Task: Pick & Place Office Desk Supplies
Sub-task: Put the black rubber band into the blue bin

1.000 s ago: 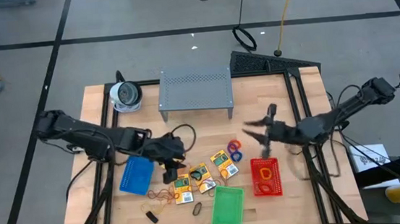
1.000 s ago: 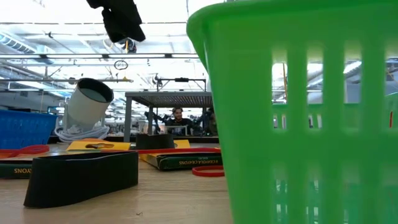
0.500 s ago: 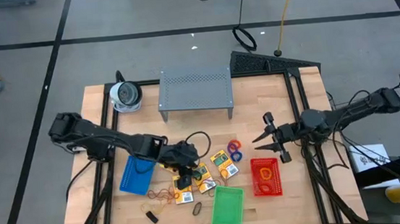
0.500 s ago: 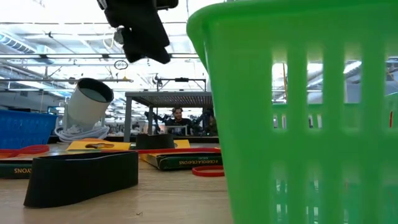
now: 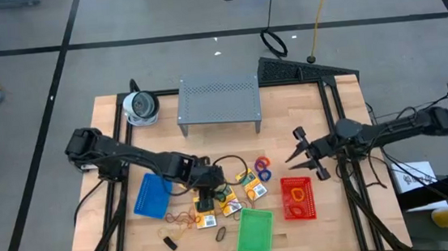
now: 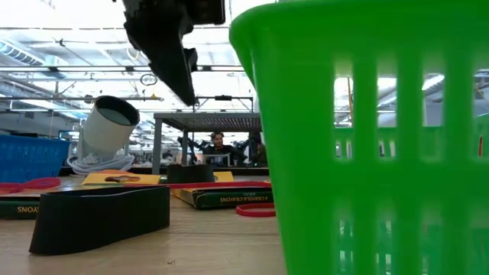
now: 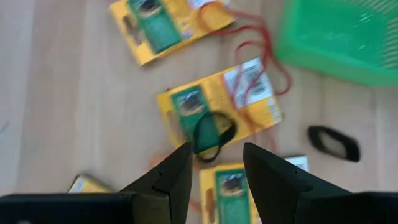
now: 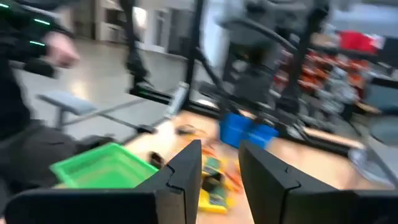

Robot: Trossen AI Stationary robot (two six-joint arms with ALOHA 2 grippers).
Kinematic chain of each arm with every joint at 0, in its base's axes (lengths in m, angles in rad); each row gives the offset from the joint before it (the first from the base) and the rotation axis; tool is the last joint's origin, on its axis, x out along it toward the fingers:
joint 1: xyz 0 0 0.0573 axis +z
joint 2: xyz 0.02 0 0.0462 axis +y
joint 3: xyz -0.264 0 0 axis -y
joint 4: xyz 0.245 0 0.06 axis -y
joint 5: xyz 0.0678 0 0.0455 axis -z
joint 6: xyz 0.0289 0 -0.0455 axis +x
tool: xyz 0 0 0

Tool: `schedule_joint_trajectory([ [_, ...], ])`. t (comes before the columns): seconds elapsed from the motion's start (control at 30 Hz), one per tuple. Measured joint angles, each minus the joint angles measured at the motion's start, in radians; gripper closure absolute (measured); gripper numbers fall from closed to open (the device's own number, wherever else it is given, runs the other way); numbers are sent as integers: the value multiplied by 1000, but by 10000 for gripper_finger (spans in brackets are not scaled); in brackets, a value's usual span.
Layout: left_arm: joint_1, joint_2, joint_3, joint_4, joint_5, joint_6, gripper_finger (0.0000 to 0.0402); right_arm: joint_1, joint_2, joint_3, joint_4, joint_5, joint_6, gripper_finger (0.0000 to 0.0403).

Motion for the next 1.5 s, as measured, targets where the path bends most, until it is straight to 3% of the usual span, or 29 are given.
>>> schedule_joint_trajectory([
  [0.27,17,39,1,-15,-3,48,250,-27,-25,-40,19,-65,21,303],
  [0.67,15,178,0,6,13,65,250,-66,-44,-45,21,-69,26,303],
  [1.5,3,192,0,76,-4,9,250,-66,-44,-45,20,-69,26,303],
])
